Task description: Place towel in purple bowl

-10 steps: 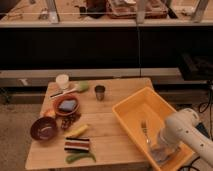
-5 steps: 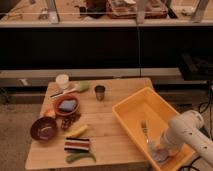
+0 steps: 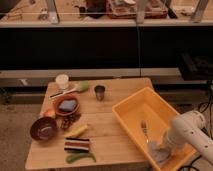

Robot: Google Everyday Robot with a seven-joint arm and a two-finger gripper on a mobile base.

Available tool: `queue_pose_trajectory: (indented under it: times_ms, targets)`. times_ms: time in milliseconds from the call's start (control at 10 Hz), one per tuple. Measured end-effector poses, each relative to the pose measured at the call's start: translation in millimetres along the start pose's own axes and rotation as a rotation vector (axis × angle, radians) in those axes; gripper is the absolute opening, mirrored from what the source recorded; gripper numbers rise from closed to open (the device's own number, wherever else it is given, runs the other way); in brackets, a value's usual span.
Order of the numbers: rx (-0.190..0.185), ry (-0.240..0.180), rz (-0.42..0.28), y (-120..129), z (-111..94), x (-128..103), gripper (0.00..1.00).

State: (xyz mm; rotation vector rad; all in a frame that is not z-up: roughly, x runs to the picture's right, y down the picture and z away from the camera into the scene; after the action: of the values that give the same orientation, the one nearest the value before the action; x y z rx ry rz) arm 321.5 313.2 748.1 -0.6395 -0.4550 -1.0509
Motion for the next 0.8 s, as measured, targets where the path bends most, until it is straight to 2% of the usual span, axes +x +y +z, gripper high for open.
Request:
queue_pose_trajectory:
  times_ms: [300,800]
  targets:
    - [0.008,-0.014,-0.006,-4.8,11.7,6.5,0.53]
    - [0.008,-0.014,-0.009,-5.5,8.5,7.2,0.53]
